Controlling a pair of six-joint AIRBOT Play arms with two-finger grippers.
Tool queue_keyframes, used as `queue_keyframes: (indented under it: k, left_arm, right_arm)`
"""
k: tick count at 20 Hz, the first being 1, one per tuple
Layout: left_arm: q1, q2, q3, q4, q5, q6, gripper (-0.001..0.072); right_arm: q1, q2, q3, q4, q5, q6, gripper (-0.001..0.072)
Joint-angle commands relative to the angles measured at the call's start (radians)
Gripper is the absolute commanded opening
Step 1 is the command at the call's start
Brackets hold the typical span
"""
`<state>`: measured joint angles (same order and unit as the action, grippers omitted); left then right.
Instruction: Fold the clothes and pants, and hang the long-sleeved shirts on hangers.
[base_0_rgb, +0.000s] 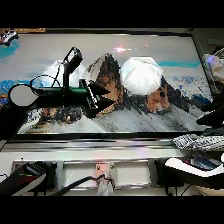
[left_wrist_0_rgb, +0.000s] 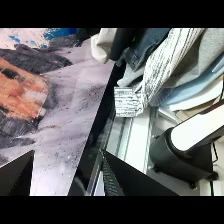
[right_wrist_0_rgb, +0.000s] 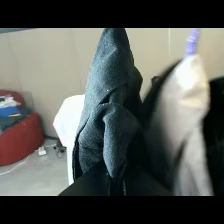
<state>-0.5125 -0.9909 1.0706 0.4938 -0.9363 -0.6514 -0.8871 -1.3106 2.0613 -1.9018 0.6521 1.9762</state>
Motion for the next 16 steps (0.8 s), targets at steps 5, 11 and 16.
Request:
queue_keyframes:
  k: [5,11,16]
  left_arm:
    - [-0.001,-0.001,0.000,0.000,0.002,0.000,0.0414]
    - [-0.001,0.000,0.000,0.000,0.002,0.000,0.0414]
    - [0.000,0.000,0.000,0.001,0.006,0.001,0.0414]
  right_arm:
    - [-0.098,-0.020,-0.016,0.115,0.027,-0.007,0.0070]
    - [-0.097,0.049,-0.016,0.114,-0.114,-0.006,0.0415]
    - [-0.097,0.132,-0.016,0.195,-0.359,0.063,0.0415]
